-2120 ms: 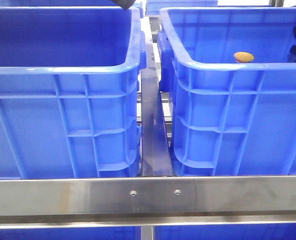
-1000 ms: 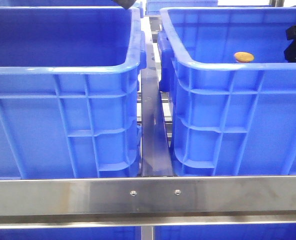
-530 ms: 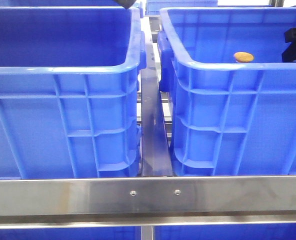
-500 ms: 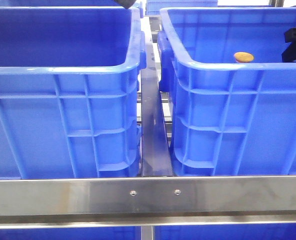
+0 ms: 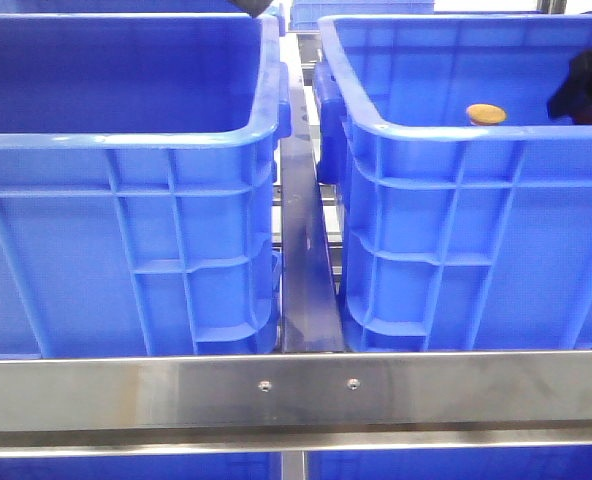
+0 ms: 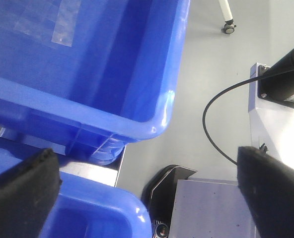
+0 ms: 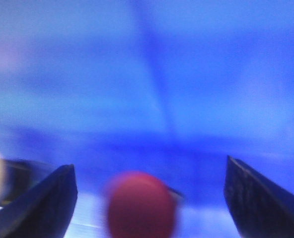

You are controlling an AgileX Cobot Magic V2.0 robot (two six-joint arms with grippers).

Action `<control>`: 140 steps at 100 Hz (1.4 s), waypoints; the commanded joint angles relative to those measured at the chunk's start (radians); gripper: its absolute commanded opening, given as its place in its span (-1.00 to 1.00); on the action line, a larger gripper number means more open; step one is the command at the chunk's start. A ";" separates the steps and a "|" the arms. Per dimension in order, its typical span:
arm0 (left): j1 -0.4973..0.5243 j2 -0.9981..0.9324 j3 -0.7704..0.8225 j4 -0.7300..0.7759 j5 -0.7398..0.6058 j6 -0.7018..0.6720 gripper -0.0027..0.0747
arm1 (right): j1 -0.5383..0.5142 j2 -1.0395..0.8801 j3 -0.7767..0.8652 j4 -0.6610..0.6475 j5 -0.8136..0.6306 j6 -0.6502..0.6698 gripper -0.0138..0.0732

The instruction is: Pick red and yellow buttons and place in box

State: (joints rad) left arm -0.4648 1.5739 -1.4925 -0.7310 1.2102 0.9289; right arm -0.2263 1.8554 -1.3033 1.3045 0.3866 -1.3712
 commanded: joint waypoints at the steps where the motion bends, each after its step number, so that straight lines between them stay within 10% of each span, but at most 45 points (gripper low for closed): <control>1: 0.003 -0.040 -0.033 -0.062 -0.019 -0.010 0.83 | -0.001 -0.107 -0.005 0.025 0.028 -0.012 0.60; 31: 0.003 -0.040 -0.033 -0.049 -0.040 -0.064 0.44 | -0.001 -0.303 0.147 0.045 0.039 -0.012 -0.85; 59: 0.003 -0.040 -0.033 0.048 -0.099 -0.210 -0.98 | -0.001 -0.510 0.320 0.050 0.027 -0.012 -0.83; 100: 0.001 -0.148 0.010 0.346 -0.334 -0.559 -0.98 | -0.001 -0.812 0.521 0.085 -0.113 -0.012 -0.83; 140: 0.003 -0.463 0.407 0.576 -0.695 -0.816 -0.98 | 0.008 -0.883 0.624 0.086 -0.052 -0.013 -0.83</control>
State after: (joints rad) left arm -0.4648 1.1984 -1.1297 -0.1874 0.6522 0.1732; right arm -0.2263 0.9930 -0.6686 1.3593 0.3172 -1.3712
